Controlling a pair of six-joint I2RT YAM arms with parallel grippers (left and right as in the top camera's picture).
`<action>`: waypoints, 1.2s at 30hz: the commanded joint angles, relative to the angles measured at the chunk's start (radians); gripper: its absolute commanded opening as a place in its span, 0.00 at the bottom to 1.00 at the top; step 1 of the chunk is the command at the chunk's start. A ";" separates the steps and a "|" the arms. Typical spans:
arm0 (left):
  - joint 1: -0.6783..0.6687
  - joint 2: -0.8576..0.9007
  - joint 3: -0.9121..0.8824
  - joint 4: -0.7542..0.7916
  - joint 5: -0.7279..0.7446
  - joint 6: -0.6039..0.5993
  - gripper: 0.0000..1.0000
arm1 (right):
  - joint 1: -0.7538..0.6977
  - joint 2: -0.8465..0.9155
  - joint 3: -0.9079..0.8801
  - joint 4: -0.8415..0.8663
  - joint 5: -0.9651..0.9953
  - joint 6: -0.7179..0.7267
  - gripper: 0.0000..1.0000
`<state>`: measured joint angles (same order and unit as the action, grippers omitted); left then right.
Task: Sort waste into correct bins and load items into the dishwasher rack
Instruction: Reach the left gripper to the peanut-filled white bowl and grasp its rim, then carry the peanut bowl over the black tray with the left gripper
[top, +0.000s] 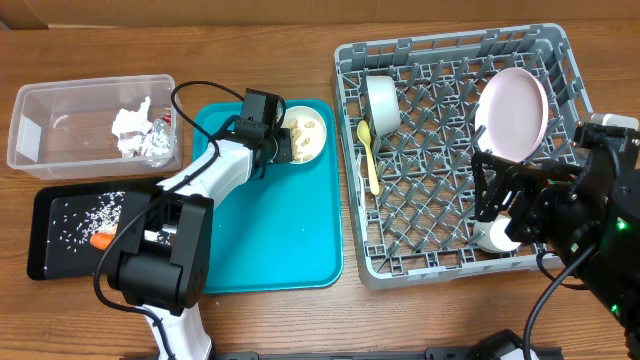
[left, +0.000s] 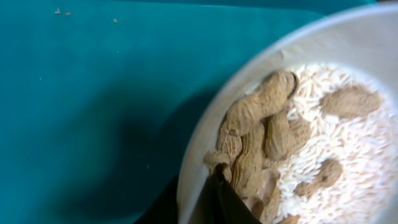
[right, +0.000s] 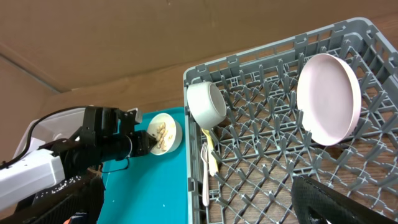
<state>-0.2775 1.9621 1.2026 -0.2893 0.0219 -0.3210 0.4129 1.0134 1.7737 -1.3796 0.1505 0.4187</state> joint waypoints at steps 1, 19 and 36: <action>0.000 0.003 0.035 -0.042 0.005 0.030 0.15 | -0.001 -0.008 0.008 0.004 0.014 0.001 1.00; 0.013 -0.002 0.320 -0.546 0.058 0.045 0.04 | -0.001 -0.008 0.008 0.004 0.014 0.001 1.00; 0.227 -0.407 0.306 -0.926 0.185 0.046 0.04 | -0.001 -0.008 0.008 0.004 0.014 0.001 1.00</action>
<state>-0.1097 1.6615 1.4982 -1.1545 0.1986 -0.2882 0.4129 1.0134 1.7737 -1.3804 0.1543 0.4183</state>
